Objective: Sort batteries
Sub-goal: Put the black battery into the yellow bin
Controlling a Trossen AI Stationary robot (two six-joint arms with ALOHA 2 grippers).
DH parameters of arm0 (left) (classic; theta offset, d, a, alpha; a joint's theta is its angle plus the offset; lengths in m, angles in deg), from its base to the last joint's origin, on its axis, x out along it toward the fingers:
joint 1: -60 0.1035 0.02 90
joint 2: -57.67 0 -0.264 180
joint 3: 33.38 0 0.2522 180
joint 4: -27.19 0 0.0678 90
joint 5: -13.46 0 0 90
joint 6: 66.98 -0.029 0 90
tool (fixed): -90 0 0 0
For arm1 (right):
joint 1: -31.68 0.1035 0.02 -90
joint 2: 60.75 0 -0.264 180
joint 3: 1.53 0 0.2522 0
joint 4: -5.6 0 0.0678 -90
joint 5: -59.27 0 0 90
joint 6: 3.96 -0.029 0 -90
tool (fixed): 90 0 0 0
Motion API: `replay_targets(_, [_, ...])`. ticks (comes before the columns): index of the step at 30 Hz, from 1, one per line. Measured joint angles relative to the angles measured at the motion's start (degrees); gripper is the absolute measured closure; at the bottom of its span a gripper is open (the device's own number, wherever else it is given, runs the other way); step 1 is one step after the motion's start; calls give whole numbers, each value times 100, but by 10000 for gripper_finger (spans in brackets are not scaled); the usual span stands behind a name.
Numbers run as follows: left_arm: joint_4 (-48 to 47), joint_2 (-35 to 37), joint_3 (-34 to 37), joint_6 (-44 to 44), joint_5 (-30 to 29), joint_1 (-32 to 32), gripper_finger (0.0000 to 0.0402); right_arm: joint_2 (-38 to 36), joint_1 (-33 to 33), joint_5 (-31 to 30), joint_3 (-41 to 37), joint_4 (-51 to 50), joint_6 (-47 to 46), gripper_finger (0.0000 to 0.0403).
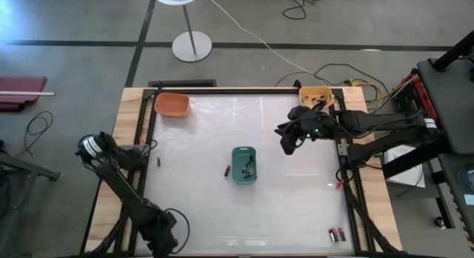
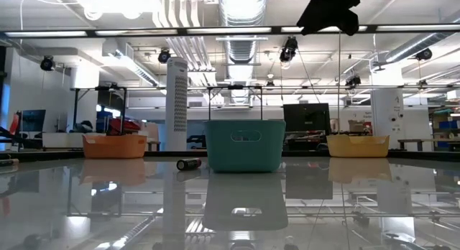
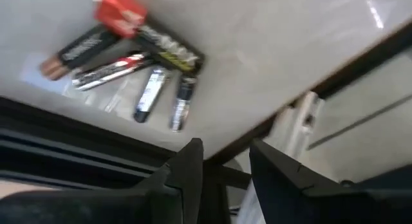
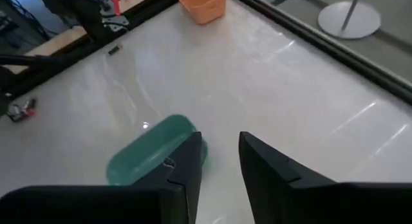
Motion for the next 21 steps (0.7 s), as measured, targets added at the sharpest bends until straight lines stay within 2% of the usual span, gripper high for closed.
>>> replay_targets(5, [-19, -13, 105, -221, -94, -31, 293, 159, 62, 457, 49, 49, -335, 321])
replay_targets(13, [-26, -159, 147, -532, -317, -45, 293, 388, 819, -220, 617, 123, -174, 344])
replay_targets(21, [-41, -183, 153, -495, -255, -58, 293, 633, 1305, -309, 1221, 119, -140, 320])
